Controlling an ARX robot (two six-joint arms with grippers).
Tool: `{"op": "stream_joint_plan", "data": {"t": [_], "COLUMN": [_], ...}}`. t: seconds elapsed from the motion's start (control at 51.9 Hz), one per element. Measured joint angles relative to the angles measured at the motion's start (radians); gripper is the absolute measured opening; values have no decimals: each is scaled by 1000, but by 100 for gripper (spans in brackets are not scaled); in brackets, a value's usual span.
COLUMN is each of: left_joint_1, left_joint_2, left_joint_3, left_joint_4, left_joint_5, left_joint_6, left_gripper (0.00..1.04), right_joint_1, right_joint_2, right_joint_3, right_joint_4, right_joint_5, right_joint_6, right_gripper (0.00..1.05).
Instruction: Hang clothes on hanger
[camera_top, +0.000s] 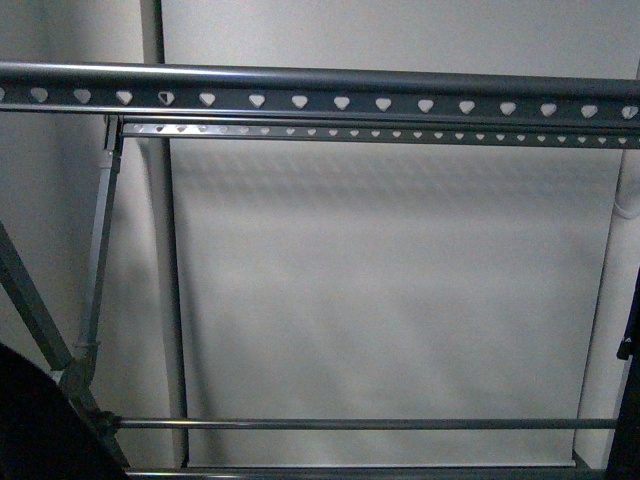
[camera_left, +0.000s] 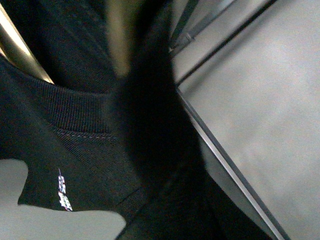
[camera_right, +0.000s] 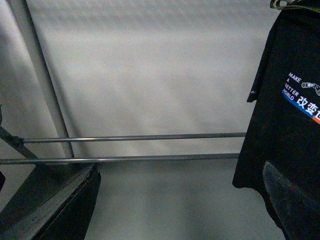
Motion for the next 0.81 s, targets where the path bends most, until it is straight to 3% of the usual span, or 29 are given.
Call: {"op": "stream_joint_plan", "data": {"t": [0.154,0.289,0.405,0.482,0.559,0.598,0.713,0.81], "left_joint_1": [-23,-56,-98,-132,-145,-152,-161,-164], "left_joint_2": [-214,-454,-587,-598,-562,-505,-408,-295], "left_joint_3": [-182,-309,-310,-263,-206,-133,-24,80], "left_joint_4": [-51,-167,-349,-498,-583,-655,-715,-744], "left_joint_5": [196,455,766,966,1018,1066,1133,1164], "left_joint_6": [91,233,408,642,790,969,1231,1614], "left_gripper": [4,4,4,4,4,4,4,4], "right_joint_1": [0,0,0,0,0,0,0,0], "right_joint_2": [0,0,0,0,0,0,0,0], "right_joint_3": [0,0,0,0,0,0,0,0], "right_joint_4": [0,0,0,0,0,0,0,0], "right_joint_5": [0,0,0,0,0,0,0,0], "right_joint_6": [0,0,0,0,0,0,0,0], "right_gripper": [97,97,97,97,97,97,97,97]}}
